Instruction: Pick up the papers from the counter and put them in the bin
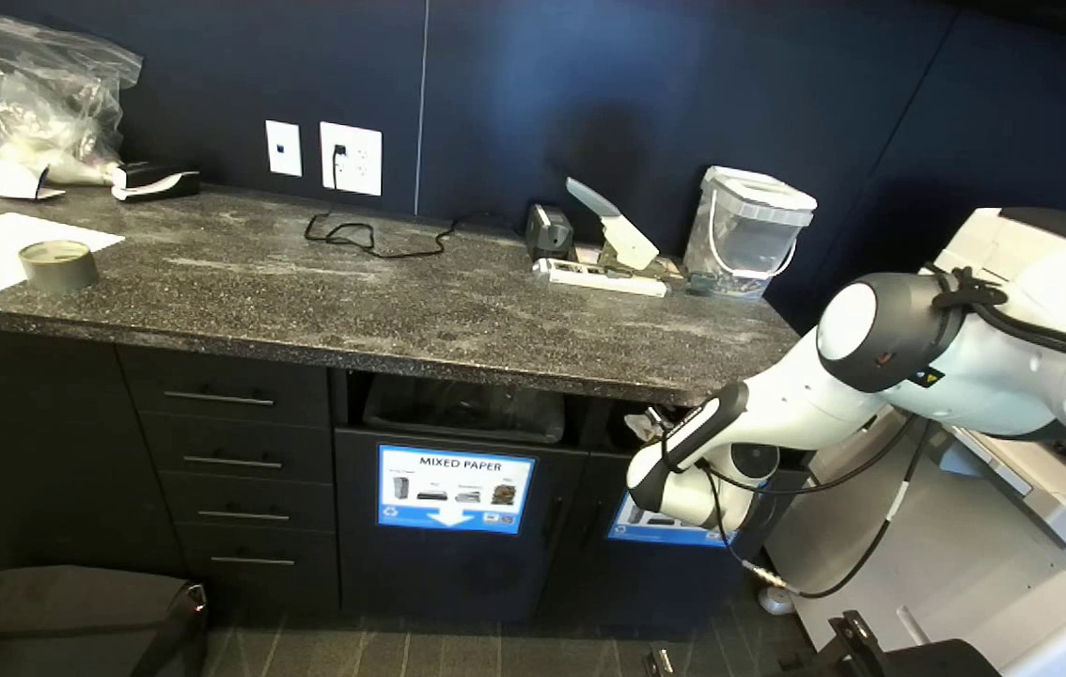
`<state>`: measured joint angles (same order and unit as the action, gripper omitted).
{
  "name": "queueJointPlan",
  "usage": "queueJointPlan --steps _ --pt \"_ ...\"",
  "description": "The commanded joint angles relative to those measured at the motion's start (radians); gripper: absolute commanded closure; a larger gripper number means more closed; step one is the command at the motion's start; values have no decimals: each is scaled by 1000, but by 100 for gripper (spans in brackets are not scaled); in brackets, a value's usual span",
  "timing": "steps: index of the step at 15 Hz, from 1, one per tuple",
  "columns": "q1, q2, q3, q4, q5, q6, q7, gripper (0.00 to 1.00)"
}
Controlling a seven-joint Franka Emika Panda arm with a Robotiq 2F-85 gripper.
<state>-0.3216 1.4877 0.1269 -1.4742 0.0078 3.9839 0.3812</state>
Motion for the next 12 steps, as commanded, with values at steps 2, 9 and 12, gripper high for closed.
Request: queueJointPlan --steps 2,9,12 --pt "46 0 -41 29 30 -6 -76 27" --pt "75 -9 -106 -3 -117 -45 -168 0" --pt "93 -41 -140 -57 -161 -57 -224 0"
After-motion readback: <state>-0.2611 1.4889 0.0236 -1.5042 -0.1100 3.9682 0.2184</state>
